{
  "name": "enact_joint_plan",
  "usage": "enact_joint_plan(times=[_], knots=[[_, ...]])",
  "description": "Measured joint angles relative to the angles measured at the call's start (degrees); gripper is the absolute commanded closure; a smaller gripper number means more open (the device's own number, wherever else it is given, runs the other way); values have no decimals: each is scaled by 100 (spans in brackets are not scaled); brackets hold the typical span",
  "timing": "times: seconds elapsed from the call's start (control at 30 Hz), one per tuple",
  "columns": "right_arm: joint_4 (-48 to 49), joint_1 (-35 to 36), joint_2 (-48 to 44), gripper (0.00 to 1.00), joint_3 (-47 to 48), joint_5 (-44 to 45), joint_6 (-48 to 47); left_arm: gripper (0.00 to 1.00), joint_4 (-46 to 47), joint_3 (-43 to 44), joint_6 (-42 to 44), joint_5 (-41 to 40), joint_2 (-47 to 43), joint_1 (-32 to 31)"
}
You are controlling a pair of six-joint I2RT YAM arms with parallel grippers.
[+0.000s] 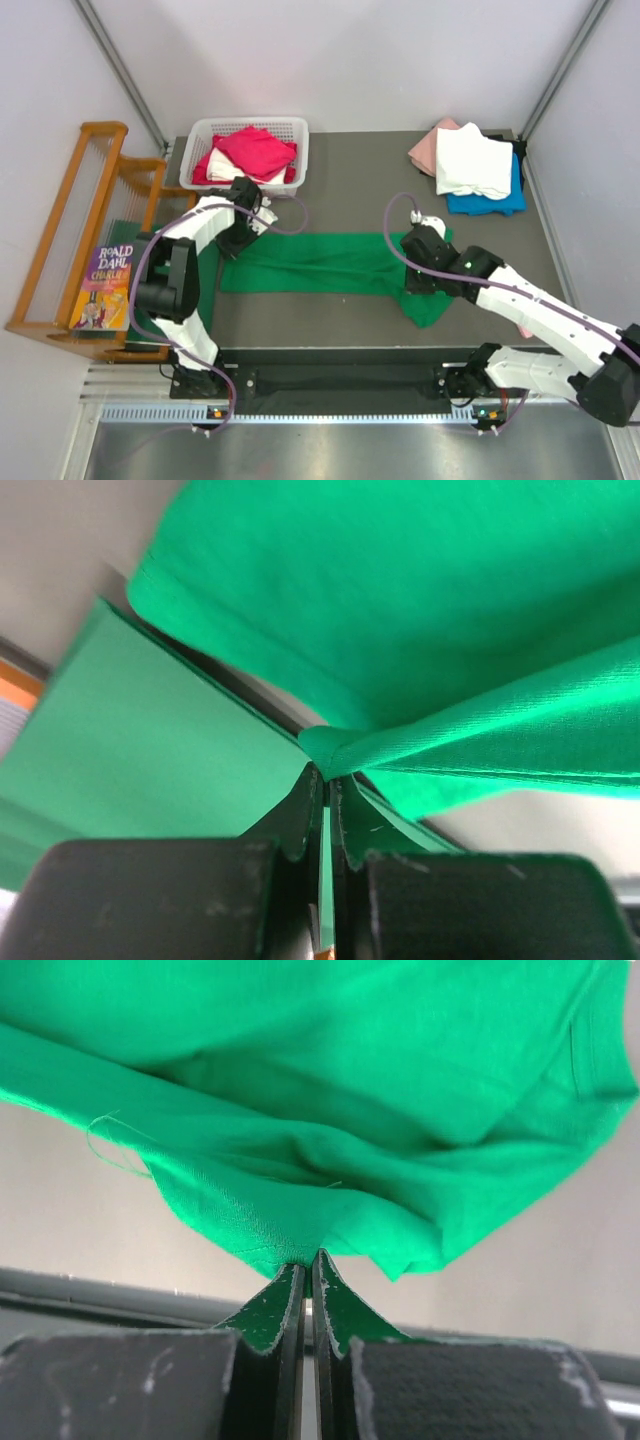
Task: Fold and stack the t-shirts
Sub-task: Fold the tshirt
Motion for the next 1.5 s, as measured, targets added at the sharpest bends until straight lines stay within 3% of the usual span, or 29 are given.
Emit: enact_joint_plan(times=[0.4, 0.47, 0.5, 0.57, 0.67, 1.27, 1.33, 1.37, 1.47, 1.5], knots=[[859, -975, 778, 100, 48, -435, -850, 100, 120, 275, 20, -17, 374, 55], [962, -1169, 870, 100, 52, -481, -981, 87, 120, 273, 17, 0, 374, 55], [990, -1276, 942, 100, 72, -516, -1045, 69, 118, 271, 15, 2, 374, 55], [1106, -1443, 1119, 100, 127, -566, -1156, 42, 142, 247, 9, 0, 372, 52], [1309, -1626, 1499, 100, 249, -640, -1320, 23, 238, 116, -50, -48, 372, 55], [1794, -2149, 3383, 100, 1025, -833, -1974, 21, 20, -83, -155, -107, -466, -114], [1794, -2214, 3543, 87, 1128, -817, -1991, 21, -79, -55, -199, -101, -555, -256], [1784, -2227, 3595, 75, 1178, -791, -1989, 21, -146, -24, -232, -85, -586, -330], [1746, -2275, 3659, 52, 1338, -675, -1993, 21, -280, 74, -328, -55, -662, -575], [1716, -2308, 3661, 38, 1403, -643, -2006, 21, -302, 107, -367, -46, -678, -647]])
